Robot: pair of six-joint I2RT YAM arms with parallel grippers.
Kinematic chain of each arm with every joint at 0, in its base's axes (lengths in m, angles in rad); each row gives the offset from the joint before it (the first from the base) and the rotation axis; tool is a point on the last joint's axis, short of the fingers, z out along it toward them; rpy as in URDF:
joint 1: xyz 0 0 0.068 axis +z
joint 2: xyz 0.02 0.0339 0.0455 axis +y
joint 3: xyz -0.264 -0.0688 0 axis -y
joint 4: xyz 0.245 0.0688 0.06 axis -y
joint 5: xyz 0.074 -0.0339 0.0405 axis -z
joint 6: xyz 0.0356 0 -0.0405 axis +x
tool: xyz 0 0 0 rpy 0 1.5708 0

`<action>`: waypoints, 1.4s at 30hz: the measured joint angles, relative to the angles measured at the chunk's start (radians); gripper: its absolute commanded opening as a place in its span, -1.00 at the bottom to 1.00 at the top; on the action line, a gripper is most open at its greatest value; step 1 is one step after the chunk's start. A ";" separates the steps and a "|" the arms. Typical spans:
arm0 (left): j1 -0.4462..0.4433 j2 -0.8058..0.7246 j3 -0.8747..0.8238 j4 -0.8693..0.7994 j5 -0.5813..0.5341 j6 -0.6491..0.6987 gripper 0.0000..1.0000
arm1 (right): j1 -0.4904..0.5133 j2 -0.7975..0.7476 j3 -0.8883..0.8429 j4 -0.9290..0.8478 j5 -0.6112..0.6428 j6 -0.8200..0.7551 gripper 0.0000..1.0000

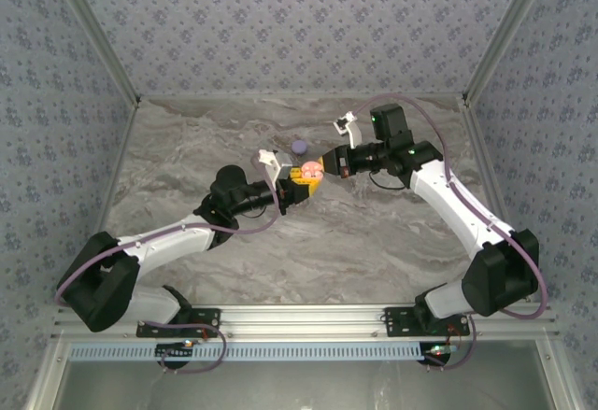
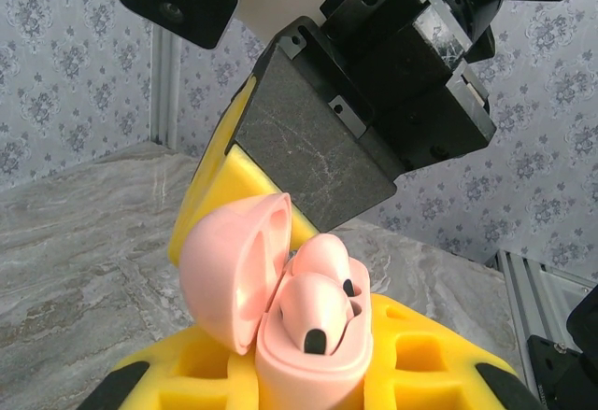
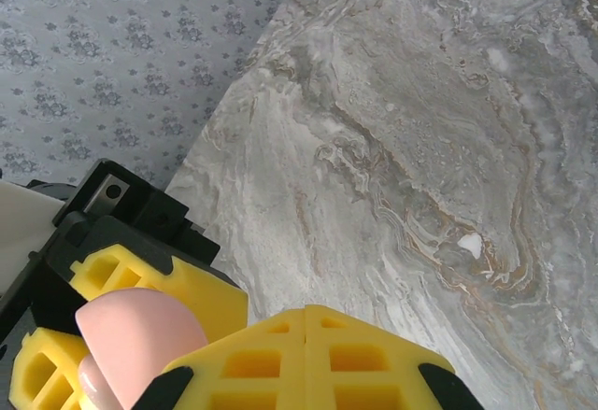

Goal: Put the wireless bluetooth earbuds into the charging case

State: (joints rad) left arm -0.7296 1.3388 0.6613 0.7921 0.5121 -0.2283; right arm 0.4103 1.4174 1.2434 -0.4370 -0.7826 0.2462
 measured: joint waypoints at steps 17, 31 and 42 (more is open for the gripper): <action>0.000 0.006 0.000 -0.006 -0.008 0.000 -0.88 | 0.000 -0.045 -0.038 0.031 0.000 0.000 -0.93; 0.000 0.038 0.019 -0.149 -0.115 -0.027 -0.84 | 0.002 -0.080 -0.041 0.037 0.111 0.000 -0.84; 0.082 0.214 0.345 -0.612 -0.349 -0.204 -0.83 | -0.025 -0.080 -0.041 -0.070 0.484 0.023 -0.81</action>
State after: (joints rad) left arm -0.6476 1.5528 1.0061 0.1806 0.1635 -0.4324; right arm 0.3851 1.3369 1.2022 -0.5068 -0.2989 0.2691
